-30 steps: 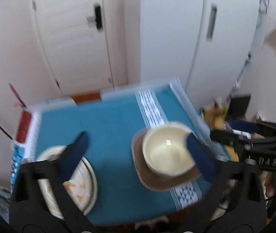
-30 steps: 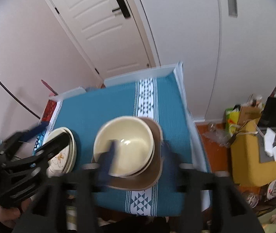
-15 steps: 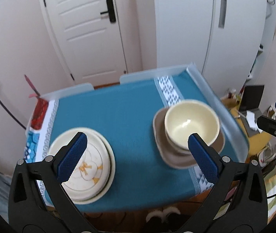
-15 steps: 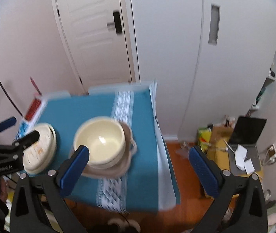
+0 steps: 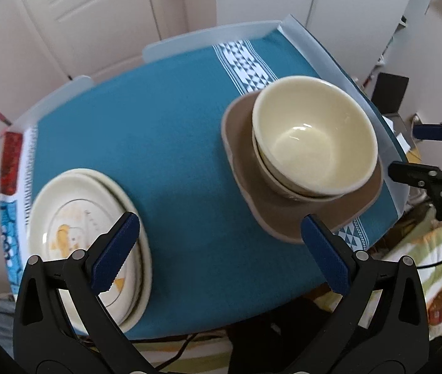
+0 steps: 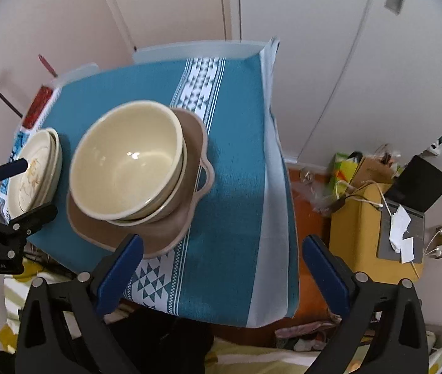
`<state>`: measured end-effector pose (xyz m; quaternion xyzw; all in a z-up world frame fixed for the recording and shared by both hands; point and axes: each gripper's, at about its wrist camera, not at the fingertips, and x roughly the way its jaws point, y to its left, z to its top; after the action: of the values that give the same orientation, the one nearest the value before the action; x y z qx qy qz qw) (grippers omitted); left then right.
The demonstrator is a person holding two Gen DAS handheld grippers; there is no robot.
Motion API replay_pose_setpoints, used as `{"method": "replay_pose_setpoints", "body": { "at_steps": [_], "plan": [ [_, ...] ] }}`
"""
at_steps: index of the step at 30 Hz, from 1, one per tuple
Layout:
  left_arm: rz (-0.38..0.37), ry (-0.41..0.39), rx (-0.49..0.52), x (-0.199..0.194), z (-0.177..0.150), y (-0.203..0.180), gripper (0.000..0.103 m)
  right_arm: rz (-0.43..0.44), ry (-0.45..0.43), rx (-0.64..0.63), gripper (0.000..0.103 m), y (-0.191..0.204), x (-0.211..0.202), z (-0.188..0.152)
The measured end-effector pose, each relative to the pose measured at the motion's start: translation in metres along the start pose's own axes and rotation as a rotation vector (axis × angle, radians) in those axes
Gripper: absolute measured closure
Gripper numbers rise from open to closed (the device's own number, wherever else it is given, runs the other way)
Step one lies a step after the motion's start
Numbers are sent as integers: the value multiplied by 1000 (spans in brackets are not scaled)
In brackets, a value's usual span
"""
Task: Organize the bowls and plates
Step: 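Close both grippers on the taupe dish rim and lift the stack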
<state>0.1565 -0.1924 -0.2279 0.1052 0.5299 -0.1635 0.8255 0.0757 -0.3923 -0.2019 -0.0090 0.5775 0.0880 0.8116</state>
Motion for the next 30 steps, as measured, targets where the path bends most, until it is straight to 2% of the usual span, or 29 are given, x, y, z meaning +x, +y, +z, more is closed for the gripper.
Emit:
{"method": "replay_pose_setpoints", "body": {
  "at_steps": [1,4,6,9,12,14,16,18,19,21,24,27,30],
  "plan": [
    [-10,15,-1,6,3,0,0,3,19,-10,11,1,4,3],
    [-30,49,-7,19,7,0,1,10,71,-37,28,4,17,7],
    [-39,70,-2,28,8,-1,6,33,99,-49,39,7,26,8],
    [-53,101,1,41,9,-2,19,46,123,-72,48,13,36,11],
    [-68,131,-12,56,10,-3,19,66,146,-88,54,19,47,15],
    [-83,142,-27,61,9,-4,22,71,157,-93,54,19,53,15],
    [-90,147,-29,66,8,-5,31,84,157,-91,54,18,58,16],
    [-96,144,-25,69,9,-7,49,94,156,-94,56,18,61,16],
    [-100,142,-19,71,10,-9,53,101,157,-104,58,19,63,16],
    [-107,140,-14,75,12,-11,70,107,156,-131,73,24,67,17],
    [-128,123,4,80,14,-16,85,98,150,-159,82,27,73,18],
    [-131,98,26,78,14,-21,93,114,125,-148,84,24,74,17],
    [-134,84,33,78,14,-22,93,132,102,-139,87,22,72,16]
  ]
}}
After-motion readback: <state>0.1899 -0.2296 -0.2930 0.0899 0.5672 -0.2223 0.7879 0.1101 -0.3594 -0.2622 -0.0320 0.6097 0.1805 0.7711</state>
